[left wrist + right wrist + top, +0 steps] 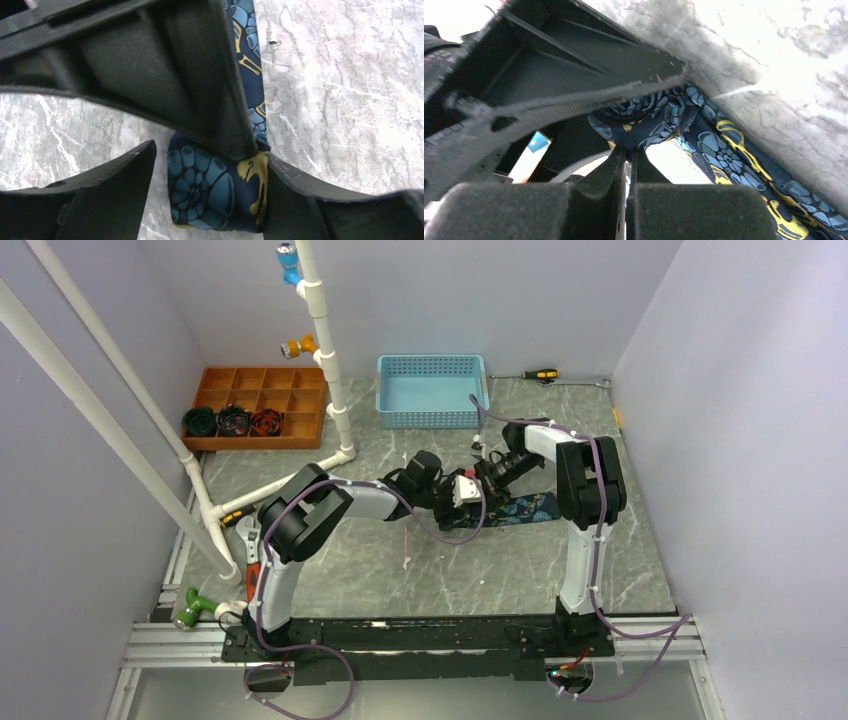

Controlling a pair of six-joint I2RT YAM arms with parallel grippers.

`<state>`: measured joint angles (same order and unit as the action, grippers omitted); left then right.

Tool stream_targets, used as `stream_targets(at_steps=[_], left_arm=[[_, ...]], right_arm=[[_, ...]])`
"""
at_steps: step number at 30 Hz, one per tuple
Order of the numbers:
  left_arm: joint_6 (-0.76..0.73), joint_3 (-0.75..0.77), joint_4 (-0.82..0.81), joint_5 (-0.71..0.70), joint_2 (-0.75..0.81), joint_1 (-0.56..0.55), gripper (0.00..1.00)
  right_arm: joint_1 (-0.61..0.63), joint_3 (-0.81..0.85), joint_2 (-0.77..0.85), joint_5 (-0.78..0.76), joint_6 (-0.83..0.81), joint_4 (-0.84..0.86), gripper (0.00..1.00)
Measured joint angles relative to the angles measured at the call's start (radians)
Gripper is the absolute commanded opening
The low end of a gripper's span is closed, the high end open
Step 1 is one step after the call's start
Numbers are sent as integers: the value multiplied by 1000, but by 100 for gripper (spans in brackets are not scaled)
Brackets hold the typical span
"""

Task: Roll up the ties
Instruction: Roll the tie at the center of the board.

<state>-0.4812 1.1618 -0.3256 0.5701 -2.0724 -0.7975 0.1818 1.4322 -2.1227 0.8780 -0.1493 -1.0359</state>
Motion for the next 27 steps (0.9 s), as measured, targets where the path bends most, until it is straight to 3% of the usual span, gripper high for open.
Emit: stream_targets(at_steps=[2,4,5,13,21,24,27], left_arm=[[12,0,-4,8,0,7,81],[28,0,-5,17,0,12,96],[34,0,-6,20,0,13,99],[92,-64,-6,7,89,28,99],[164,-181,-94,40,335,84,99],[225,-217,-156,71,356,94,99],[223,-134,-46,147,309,98,99]], right_arm=[[-8,-9,0,-12,1,-3,0],[-14,-14,0,-26,3,-8,0],[-16,-14,0,-37,3,-11,0],[-47,-12,-21,-228,0,0,0],[-53,23,-50,-243,11,-27,0],[-53,39,-63,-242,11,-45,0],[-54,45,-68,-241,11,-51,0]])
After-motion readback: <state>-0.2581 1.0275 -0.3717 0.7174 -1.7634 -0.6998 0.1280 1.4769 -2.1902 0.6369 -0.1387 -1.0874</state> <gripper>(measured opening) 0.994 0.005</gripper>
